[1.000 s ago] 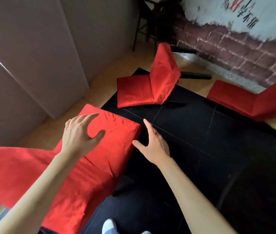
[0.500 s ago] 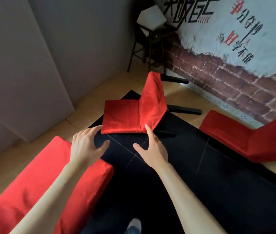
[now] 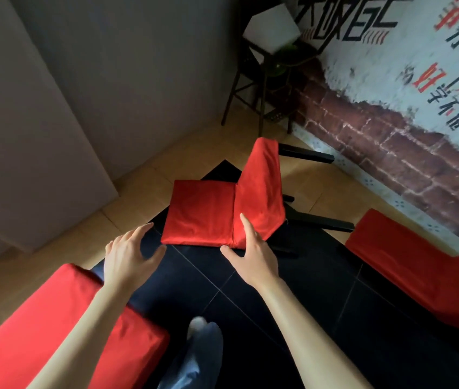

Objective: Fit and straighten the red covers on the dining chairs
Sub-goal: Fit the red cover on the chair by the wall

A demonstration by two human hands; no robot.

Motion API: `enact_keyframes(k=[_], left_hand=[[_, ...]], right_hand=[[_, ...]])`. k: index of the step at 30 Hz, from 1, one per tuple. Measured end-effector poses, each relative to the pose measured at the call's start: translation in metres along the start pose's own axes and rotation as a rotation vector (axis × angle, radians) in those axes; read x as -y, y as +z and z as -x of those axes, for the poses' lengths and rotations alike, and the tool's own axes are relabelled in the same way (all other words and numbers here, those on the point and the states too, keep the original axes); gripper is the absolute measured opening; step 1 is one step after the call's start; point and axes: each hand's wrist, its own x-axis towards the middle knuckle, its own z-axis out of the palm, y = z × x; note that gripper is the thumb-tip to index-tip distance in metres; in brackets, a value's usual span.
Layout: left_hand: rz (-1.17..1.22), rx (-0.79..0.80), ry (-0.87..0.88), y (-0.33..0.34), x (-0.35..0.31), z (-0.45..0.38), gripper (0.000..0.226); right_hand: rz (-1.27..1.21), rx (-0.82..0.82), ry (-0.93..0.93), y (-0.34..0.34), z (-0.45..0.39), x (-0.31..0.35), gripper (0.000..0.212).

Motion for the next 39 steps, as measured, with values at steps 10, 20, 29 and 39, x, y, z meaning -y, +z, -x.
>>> enact_keyframes(k=[10,20,29,39], left_hand=[[-0.043,0.095,-0.062,0.078,-0.026,-0.12,0.056],[-0.103,0.224,-0.242,0.192,-0.002,-0.221,0.06],[-0.148,0.421,-0.377,0.332,0.072,-0.275,0.063],[-0.231,0.68,-0.369,0.516,0.174,-0.297,0.073]], right_hand=[[-0.048,0.041,0.114,-0.003,-0.13,-0.024,0.082],[-0.019,0.195,0.226,0.071,-0.262,-0.095,0.078],[-0.065,0.233,0.477,0.198,-0.331,-0.175,0.076],[-0.194,0.214,0.767,0.388,-0.392,-0.268,0.078]])
